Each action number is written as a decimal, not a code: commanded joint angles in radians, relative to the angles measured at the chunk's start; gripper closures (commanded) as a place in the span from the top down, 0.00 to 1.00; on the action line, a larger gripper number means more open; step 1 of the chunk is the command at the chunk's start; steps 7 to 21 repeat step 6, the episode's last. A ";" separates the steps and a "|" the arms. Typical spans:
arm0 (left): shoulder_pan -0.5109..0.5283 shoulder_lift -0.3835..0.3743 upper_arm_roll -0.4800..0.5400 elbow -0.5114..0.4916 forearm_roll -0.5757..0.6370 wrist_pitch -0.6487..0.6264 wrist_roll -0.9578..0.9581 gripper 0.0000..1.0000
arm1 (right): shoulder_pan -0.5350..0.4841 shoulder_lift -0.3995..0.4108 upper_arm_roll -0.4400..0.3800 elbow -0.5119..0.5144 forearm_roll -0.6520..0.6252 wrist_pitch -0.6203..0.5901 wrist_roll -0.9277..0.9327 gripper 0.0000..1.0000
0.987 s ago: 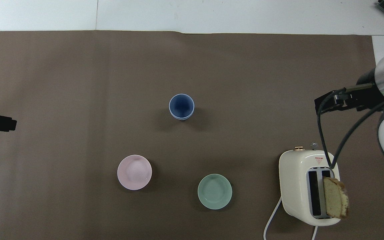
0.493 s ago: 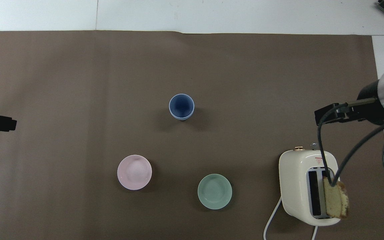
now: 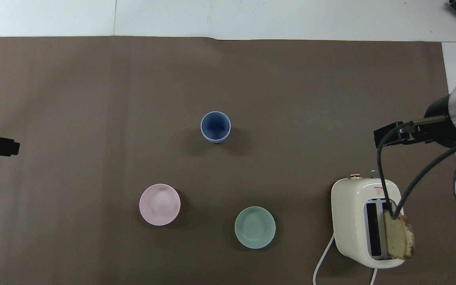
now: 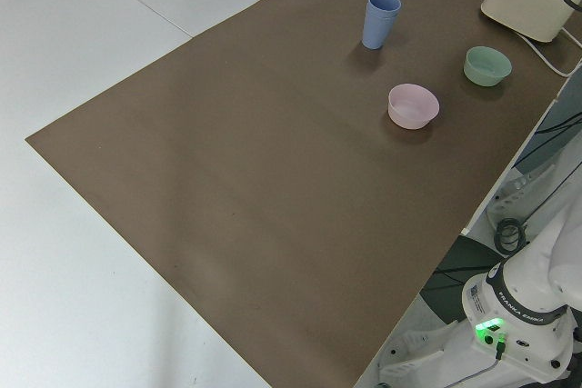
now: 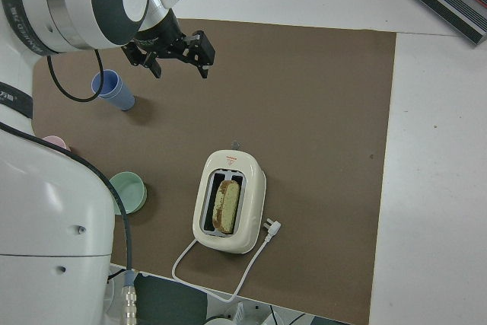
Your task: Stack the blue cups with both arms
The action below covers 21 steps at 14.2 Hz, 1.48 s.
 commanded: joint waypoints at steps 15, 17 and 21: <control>0.009 -0.013 -0.007 -0.006 0.013 -0.012 0.006 1.00 | -0.043 -0.014 0.006 -0.022 0.027 0.020 -0.013 1.00; 0.009 -0.013 -0.007 -0.006 0.013 -0.012 0.006 1.00 | -0.043 -0.014 0.006 -0.022 0.027 0.020 -0.013 1.00; 0.009 -0.013 -0.007 -0.006 0.013 -0.012 0.006 1.00 | -0.043 -0.014 0.006 -0.022 0.027 0.020 -0.013 1.00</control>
